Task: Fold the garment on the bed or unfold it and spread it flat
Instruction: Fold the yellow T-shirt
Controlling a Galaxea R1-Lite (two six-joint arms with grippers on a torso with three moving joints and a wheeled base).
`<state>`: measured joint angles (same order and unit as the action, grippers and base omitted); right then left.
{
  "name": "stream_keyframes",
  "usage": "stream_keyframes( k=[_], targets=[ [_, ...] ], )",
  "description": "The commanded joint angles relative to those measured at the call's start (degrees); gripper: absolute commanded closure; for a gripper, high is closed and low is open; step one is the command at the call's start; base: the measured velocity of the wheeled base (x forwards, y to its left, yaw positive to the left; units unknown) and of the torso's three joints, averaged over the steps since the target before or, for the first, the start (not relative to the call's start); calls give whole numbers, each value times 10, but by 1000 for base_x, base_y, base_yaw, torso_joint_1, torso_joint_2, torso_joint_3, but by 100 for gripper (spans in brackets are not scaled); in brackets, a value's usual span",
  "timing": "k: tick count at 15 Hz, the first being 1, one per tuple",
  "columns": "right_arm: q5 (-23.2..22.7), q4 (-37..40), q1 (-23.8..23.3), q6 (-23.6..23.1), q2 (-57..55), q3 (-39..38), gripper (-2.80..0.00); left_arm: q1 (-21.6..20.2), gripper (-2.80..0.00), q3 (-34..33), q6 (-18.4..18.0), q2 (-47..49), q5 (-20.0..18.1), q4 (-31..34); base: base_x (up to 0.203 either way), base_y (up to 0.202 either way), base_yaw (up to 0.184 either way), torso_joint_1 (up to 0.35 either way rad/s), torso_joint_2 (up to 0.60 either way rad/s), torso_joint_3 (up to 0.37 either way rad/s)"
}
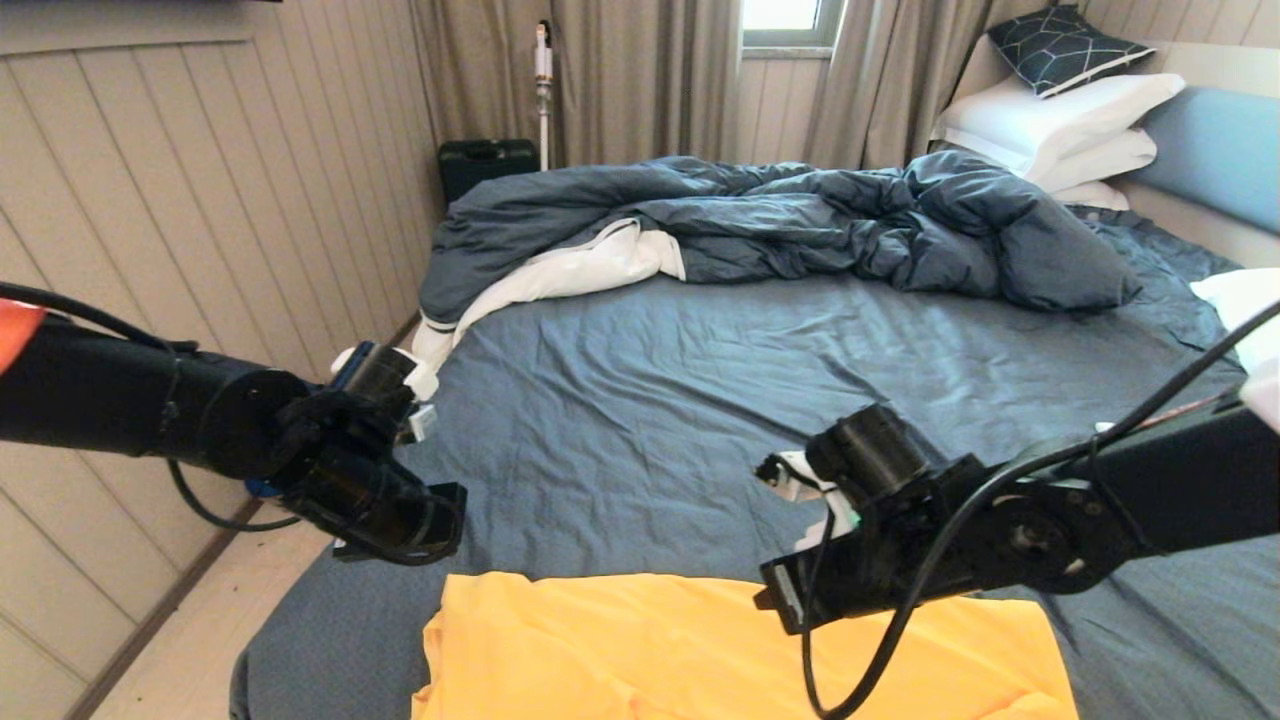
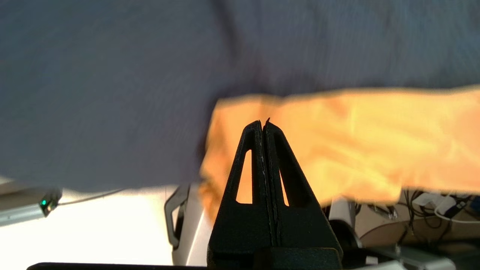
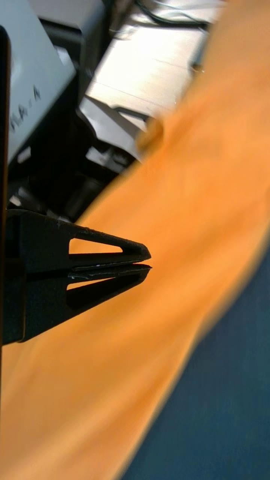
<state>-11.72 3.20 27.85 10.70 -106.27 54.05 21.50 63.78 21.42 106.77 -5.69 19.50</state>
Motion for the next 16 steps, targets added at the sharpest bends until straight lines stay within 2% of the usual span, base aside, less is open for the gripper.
stream_keyframes(
  k=[1, 4, 6, 7, 9, 11, 13, 16],
  targets=[
    [-1, -1, -75, -17, 39, -31, 0, -10, 0, -40, 1, -79, 0, 1, 0, 0, 0, 0, 0, 0],
    [-2, -4, -205, -62, 56, -76, 0, -39, 0, -127, 0, -190, 0, 1, 0, 0, 0, 0, 0, 0],
    [-4, -5, -278, -97, 65, -99, 0, -76, 0, -193, -2, -260, 1, 2, 0, 0, 0, 0, 0, 0],
    [-8, -5, -310, -117, 70, -107, -280, -97, 0, -225, -3, -291, 1, 2, 0, 0, 0, 0, 0, 0],
    [-32, -4, -355, -150, 80, -120, -280, -121, 0, -272, -4, -350, 2, 5, 0, 0, 0, 0, 0, 0],
    [-40, -3, -383, -180, 89, -138, -280, -128, 0, -297, -5, -405, 0, 26, 0, 0, 0, 0, 0, 0],
    [-45, -5, -397, -196, 91, -167, -280, -131, 0, -314, -2, -432, -4, 59, 0, 0, 0, 0, 0, 0],
    [-59, -5, -409, -210, 108, -203, -280, -131, 0, -320, -1, -428, -6, 55, 0, 0, 0, 0, 0, 0]
  ],
)
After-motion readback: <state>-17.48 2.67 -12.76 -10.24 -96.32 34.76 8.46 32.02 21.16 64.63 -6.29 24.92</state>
